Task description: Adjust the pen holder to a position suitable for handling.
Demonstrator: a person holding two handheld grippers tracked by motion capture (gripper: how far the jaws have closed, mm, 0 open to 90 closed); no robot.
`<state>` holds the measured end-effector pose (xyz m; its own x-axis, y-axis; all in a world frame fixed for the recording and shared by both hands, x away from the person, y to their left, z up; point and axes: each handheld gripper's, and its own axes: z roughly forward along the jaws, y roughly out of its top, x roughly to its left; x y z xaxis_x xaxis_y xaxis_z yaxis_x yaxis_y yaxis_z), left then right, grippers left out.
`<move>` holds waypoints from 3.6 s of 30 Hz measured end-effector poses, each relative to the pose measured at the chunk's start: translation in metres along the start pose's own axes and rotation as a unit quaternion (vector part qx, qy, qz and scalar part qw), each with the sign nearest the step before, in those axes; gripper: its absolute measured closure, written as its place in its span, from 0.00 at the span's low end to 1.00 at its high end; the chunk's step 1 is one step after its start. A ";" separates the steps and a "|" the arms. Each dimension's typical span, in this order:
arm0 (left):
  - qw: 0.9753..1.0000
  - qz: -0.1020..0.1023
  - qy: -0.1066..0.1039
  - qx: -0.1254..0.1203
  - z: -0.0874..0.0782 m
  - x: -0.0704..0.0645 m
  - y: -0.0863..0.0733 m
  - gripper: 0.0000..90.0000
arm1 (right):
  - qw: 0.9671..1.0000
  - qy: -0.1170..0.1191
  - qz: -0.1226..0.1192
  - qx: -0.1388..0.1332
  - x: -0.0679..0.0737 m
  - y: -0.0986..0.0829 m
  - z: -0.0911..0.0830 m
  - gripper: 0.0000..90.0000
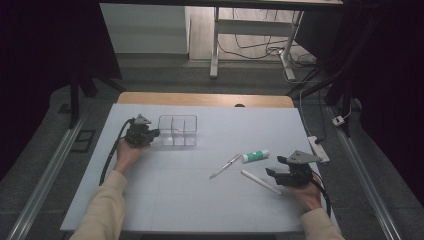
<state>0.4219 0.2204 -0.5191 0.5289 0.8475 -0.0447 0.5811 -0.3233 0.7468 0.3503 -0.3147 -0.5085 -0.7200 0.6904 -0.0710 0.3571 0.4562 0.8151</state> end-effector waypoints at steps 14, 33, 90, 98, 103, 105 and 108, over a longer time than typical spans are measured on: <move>1.000 0.011 -0.005 0.002 0.006 -0.009 0.007 0.99 | 1.000 -0.001 -0.001 0.002 0.000 0.000 0.000 0.34; 0.999 0.029 -0.020 0.005 0.022 -0.026 0.021 0.99 | 1.000 -0.001 0.000 0.002 0.000 0.000 -0.001 0.34; 0.997 0.062 -0.050 0.006 0.052 -0.065 0.043 0.98 | 1.000 -0.005 -0.004 0.007 0.000 0.000 -0.002 0.34; 0.997 0.060 -0.048 -0.011 0.036 -0.064 0.038 0.99 | 1.000 -0.003 -0.002 0.002 0.000 0.000 -0.003 0.34; 0.997 0.057 -0.056 -0.024 0.020 -0.063 0.030 0.81 | 1.000 -0.003 -0.001 -0.003 0.000 0.000 -0.004 0.34; 0.996 0.057 -0.056 -0.026 0.014 -0.065 0.027 0.75 | 1.000 -0.003 -0.002 -0.004 0.000 0.001 -0.005 0.34; 0.997 0.054 -0.054 -0.029 0.004 -0.067 0.021 0.67 | 1.000 -0.002 -0.003 -0.004 0.001 0.001 -0.005 0.34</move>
<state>0.4016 0.1552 -0.5027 0.6519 0.7577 -0.0306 0.4817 -0.3826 0.7884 0.3471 -0.3168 -0.5051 -0.7198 0.6898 -0.0776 0.3482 0.4555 0.8193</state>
